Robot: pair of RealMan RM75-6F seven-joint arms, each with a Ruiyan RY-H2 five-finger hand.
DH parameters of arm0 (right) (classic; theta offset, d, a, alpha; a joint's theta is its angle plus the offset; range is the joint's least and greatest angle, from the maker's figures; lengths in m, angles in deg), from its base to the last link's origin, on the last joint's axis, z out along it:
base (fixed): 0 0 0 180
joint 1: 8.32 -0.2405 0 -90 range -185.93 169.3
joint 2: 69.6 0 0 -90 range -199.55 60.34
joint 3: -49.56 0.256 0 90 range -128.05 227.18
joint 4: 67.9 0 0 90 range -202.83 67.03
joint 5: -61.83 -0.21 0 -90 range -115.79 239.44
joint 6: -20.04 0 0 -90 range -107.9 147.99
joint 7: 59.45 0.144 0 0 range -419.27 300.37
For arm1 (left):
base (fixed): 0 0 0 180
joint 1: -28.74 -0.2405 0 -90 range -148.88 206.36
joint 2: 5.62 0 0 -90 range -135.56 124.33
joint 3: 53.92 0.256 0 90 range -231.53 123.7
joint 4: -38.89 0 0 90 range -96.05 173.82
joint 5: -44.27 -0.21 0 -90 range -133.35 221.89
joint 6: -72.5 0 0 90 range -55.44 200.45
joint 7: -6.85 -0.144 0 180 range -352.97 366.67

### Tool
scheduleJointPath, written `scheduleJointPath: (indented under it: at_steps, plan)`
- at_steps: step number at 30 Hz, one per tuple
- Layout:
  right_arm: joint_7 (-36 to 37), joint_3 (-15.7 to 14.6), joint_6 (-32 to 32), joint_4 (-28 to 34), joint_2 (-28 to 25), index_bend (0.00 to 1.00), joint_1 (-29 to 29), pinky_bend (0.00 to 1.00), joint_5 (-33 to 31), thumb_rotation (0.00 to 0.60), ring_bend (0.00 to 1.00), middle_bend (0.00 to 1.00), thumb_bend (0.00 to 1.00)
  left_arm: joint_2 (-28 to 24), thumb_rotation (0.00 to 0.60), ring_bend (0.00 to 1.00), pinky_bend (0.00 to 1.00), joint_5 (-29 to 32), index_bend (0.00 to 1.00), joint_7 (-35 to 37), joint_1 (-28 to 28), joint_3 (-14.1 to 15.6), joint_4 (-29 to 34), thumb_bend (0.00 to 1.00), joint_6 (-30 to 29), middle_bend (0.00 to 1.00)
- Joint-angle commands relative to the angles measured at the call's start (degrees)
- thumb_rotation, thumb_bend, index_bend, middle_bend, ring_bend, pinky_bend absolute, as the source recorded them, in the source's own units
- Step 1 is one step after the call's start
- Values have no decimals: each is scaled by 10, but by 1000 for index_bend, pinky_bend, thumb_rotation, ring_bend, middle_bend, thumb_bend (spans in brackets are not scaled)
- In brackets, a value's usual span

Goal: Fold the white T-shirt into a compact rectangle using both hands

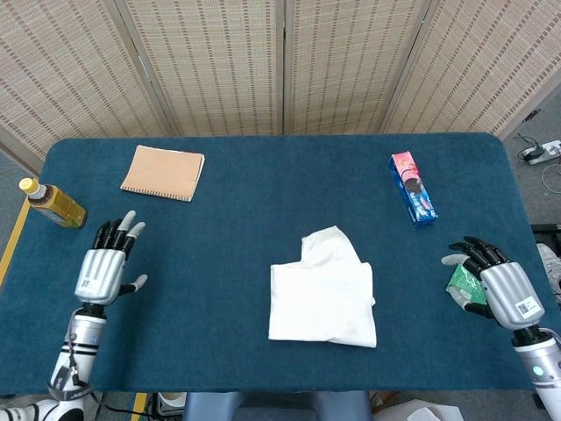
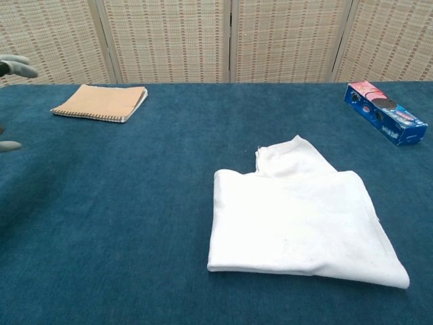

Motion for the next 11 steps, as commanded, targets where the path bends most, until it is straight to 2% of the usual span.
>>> scheduleJointPath:
  at_steps: [1, 11]
  plan:
    - [0, -6, -2, 3, 0, 355, 5, 254, 0, 600, 172, 243, 299, -22, 600, 18, 2, -19, 150, 22, -35, 13, 4, 195, -20, 30]
    - [-28, -17, -9, 17, -1, 355, 20, 270, -7, 600, 191, 266, 300, -45, 600, 18, 2, -70, 151, 33, -110, 29, 29, 195, -60, 30]
